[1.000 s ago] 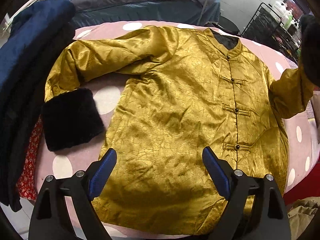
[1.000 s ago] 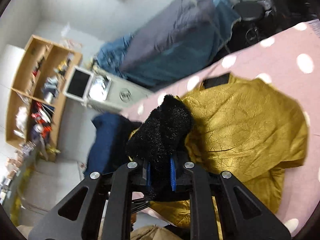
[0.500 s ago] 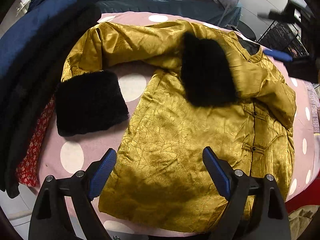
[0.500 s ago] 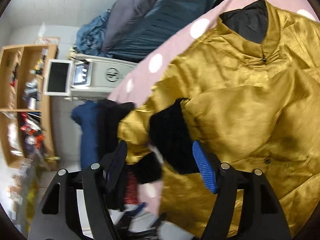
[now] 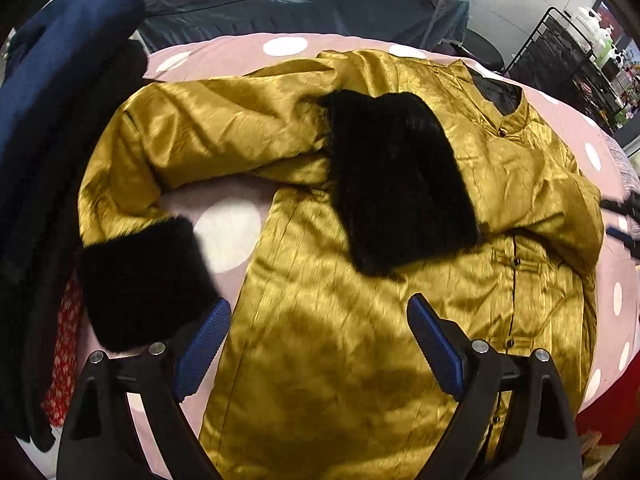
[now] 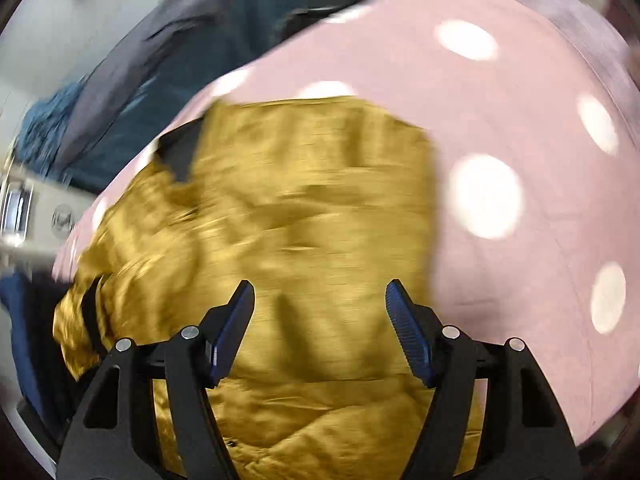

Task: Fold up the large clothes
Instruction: 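Grasp the fur cuff with the left tool and lay it on the jacket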

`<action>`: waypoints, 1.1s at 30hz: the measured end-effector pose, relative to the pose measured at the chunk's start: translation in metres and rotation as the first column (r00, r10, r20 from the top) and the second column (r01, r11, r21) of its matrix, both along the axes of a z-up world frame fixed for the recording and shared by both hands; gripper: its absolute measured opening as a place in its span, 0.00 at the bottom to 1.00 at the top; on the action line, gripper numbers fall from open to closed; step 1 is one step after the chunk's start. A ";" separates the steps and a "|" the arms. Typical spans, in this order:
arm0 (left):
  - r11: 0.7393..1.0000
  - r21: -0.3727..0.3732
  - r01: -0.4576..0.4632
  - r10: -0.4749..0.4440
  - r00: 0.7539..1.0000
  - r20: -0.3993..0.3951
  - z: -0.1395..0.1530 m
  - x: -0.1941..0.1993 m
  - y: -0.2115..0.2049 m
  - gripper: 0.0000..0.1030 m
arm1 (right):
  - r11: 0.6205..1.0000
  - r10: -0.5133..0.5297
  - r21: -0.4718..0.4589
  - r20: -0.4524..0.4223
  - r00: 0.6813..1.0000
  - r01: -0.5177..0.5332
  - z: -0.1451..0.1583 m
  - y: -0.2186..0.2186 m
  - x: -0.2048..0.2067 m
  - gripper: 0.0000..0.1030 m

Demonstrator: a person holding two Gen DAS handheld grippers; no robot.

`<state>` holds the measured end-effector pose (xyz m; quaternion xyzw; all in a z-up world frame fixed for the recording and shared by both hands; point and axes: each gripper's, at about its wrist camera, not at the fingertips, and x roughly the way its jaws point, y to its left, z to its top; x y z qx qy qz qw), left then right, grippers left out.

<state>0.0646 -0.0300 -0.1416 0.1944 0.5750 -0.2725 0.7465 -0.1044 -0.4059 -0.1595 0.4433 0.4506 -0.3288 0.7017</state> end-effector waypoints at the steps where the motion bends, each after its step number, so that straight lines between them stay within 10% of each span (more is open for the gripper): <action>1: 1.000 0.000 0.002 -0.002 1.000 -0.006 -0.003 0.005 -0.007 0.85 | 0.999 -0.041 0.027 -0.004 0.999 0.041 -0.009 -0.007 -0.014 0.66; 7: 0.997 0.036 0.062 -0.061 0.997 -0.039 -0.028 0.022 -0.054 0.82 | 0.966 -0.075 0.256 0.119 0.990 0.042 -0.060 -0.014 -0.048 0.58; 10: 0.990 0.048 0.132 -0.127 0.988 -0.089 -0.041 0.016 -0.078 0.57 | 0.972 -0.069 0.234 0.143 0.987 0.034 -0.063 -0.007 -0.054 0.18; 12: 0.983 0.055 0.175 -0.168 0.979 -0.113 -0.044 0.008 -0.092 0.31 | 0.974 -0.115 0.216 0.187 0.976 0.073 -0.057 -0.009 -0.066 0.09; 17: 0.972 -0.003 0.235 -0.235 0.971 -0.050 -0.019 0.001 -0.113 0.17 | 0.974 -0.197 0.149 0.166 0.966 0.173 -0.045 -0.019 -0.093 0.06; 20: 0.986 0.019 0.164 -0.163 0.986 -0.043 -0.019 0.018 -0.116 0.17 | 0.969 -0.184 0.194 0.157 0.970 0.152 -0.049 -0.021 -0.092 0.09; 23: 0.996 0.060 0.062 -0.055 0.992 -0.113 -0.034 0.039 -0.112 0.28 | 0.970 -0.179 0.187 0.113 0.977 0.156 -0.045 -0.016 -0.088 0.38; 27: 0.997 -0.043 -0.057 0.053 0.993 -0.105 -0.017 0.051 -0.094 0.60 | 0.989 -0.149 0.026 0.051 0.988 0.148 -0.018 -0.007 -0.082 0.49; 33: 1.000 0.001 0.007 -0.007 0.998 0.057 0.003 0.042 -0.092 0.66 | 0.962 0.108 -0.246 -0.040 0.993 -0.115 0.028 0.031 -0.042 0.68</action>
